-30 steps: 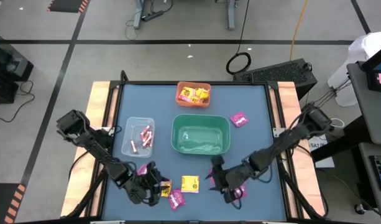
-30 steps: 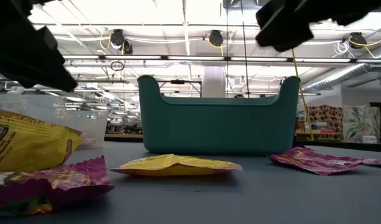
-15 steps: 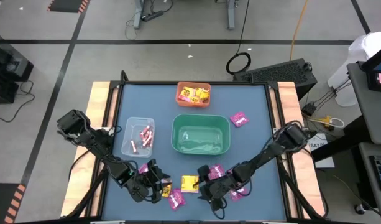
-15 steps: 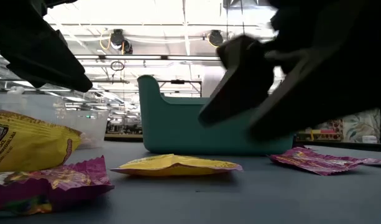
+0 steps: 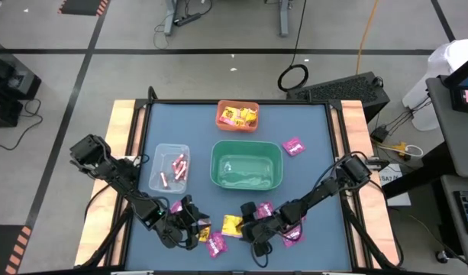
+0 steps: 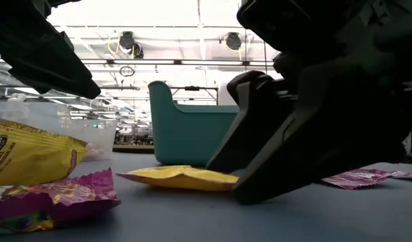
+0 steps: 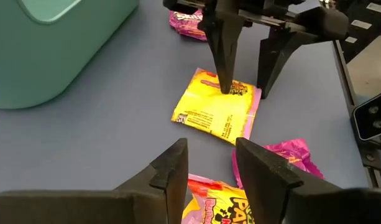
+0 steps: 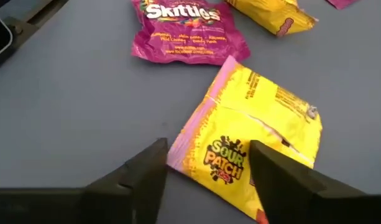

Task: Sort candy
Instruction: Put the yellow candy into the orange bin

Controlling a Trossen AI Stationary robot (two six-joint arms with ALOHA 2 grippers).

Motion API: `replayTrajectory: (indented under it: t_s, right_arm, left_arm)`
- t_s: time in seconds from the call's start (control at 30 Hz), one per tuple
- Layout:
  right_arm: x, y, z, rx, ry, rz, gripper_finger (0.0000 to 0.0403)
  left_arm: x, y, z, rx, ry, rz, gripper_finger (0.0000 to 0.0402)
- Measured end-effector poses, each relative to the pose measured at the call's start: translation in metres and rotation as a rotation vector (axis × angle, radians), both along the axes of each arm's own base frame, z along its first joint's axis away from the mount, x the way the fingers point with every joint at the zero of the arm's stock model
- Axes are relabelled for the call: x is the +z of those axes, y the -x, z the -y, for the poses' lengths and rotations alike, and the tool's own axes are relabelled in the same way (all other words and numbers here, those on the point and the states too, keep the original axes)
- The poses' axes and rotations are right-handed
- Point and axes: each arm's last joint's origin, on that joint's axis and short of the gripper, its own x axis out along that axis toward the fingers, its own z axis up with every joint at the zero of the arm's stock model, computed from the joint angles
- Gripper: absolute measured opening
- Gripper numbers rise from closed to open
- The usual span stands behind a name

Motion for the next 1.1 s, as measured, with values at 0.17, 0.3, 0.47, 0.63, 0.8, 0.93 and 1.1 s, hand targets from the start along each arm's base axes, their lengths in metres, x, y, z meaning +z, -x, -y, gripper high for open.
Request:
replayTrajectory:
  t_s: [0.17,0.3,0.47,0.63,0.8,0.93,1.1]
  right_arm:
    - [-0.001,0.0,0.002,-0.02,-0.008,-0.016,0.0133]
    - [-0.001,0.0,0.002,-0.02,-0.005,-0.016,0.0087]
    - [0.001,0.0,0.001,-0.019,-0.014,-0.005,0.0049]
    - [0.016,0.001,0.003,-0.01,-0.019,0.009,0.0031]
    - [0.046,0.006,0.006,0.016,-0.027,0.043,0.0022]
    - [0.085,0.017,0.012,0.037,-0.03,0.088,0.002]
    - [0.144,0.035,0.029,0.016,-0.084,0.192,0.0019]
  left_arm:
    - [0.0,0.0,0.0,0.004,-0.017,0.007,0.0139]
    - [0.001,0.0,-0.001,0.015,-0.045,0.021,0.0139]
    - [0.001,0.0,-0.001,0.02,-0.051,0.025,0.0139]
    - [0.001,-0.001,-0.001,0.011,-0.065,0.025,0.0139]
    - [0.003,-0.003,-0.001,-0.012,-0.091,0.042,0.0139]
    - [0.006,-0.009,-0.003,-0.042,-0.136,0.077,0.0139]
    - [0.013,-0.018,-0.007,-0.088,-0.211,0.142,0.0139]
